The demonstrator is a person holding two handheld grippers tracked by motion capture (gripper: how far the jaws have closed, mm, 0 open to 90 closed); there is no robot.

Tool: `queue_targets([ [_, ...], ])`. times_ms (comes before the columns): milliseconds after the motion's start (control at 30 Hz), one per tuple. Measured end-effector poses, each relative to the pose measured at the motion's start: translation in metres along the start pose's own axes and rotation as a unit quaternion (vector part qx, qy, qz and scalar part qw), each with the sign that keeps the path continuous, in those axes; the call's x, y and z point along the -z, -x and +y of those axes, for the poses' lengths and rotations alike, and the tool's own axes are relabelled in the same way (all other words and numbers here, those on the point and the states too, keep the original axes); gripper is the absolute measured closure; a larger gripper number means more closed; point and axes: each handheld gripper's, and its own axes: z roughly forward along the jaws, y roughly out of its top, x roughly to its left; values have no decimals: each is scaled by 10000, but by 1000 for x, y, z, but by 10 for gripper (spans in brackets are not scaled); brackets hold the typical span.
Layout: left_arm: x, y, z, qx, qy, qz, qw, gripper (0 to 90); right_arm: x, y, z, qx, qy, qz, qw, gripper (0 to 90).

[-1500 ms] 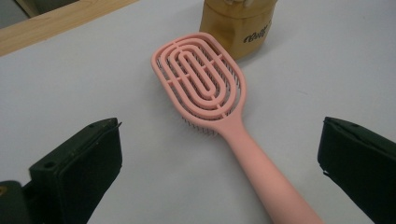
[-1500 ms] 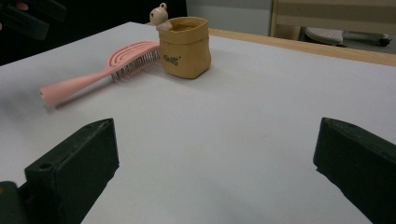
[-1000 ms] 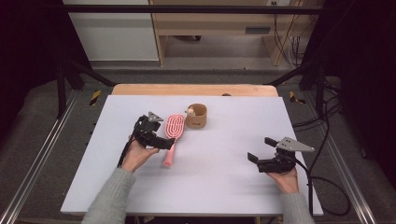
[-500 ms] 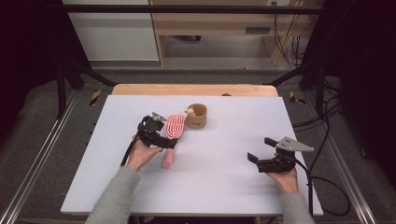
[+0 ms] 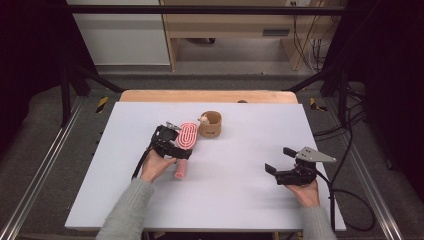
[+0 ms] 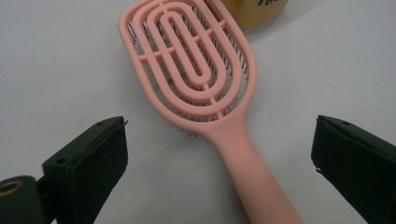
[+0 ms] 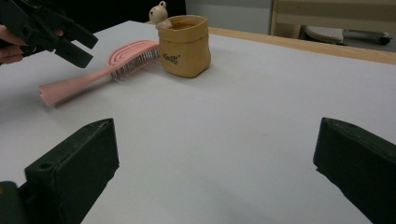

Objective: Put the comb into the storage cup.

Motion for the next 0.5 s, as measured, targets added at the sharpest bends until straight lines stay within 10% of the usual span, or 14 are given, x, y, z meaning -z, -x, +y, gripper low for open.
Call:
queue_targets([
  [500,-8,-1,-1,300,-271,-161,9991,190,0,0,0,-9,-3,5,10000,5],
])
